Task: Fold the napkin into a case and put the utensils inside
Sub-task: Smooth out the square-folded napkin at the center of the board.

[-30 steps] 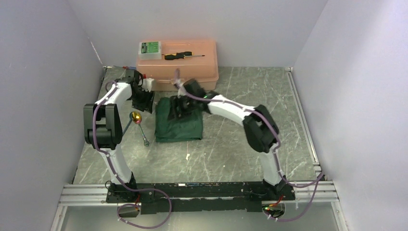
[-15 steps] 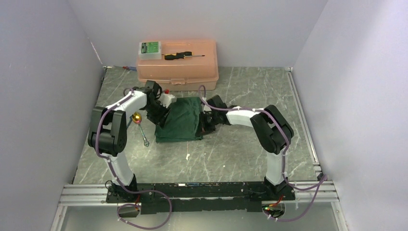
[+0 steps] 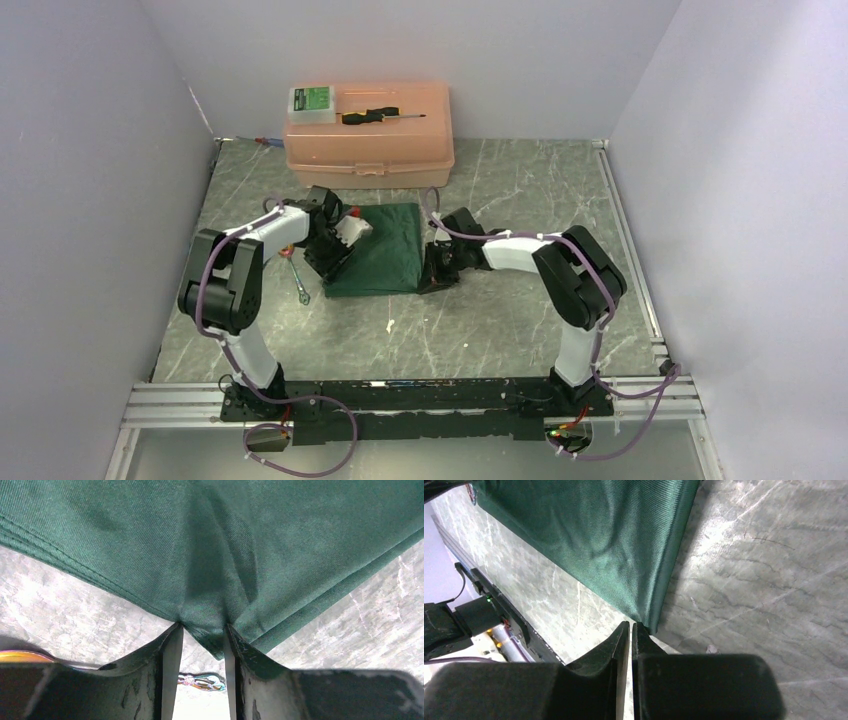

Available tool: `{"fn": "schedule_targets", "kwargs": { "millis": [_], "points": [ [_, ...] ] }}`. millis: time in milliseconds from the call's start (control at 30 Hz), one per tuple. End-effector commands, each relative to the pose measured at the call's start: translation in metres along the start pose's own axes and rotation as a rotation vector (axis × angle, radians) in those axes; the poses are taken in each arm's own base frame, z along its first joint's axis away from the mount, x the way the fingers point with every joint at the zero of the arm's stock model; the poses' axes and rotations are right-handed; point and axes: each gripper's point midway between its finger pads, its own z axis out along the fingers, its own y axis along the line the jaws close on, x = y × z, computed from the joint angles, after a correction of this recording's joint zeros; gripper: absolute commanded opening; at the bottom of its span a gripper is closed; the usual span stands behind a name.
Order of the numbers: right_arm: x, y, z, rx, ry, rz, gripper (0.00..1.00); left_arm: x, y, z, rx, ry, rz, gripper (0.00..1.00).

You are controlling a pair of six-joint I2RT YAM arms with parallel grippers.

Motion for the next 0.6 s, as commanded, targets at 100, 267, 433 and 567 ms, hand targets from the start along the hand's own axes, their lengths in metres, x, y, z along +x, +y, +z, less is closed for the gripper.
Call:
{"fn": "schedule_targets", "kwargs": {
  "millis": [100,267,433,567],
  "points": [
    [-0.102,0.057,-0.044,-0.105,-0.209,-0.113,0.15,-0.005,-0.005,-0.008,-0.037,-0.051,0.088,0.41],
    [-0.188,0.044,-0.03,0.012,-0.362,-0.113,0.19,-0.007,-0.007,-0.009,-0.047,-0.059,0.104,0.42],
    [-0.242,0.014,-0.006,0.132,-0.516,-0.107,0.15,-0.006,-0.005,-0.011,-0.064,-0.07,0.108,0.45],
    [-0.253,0.0,0.002,0.22,-0.606,-0.129,0.13,-0.001,-0.005,-0.008,-0.07,-0.06,0.115,0.48]
  ]
}}
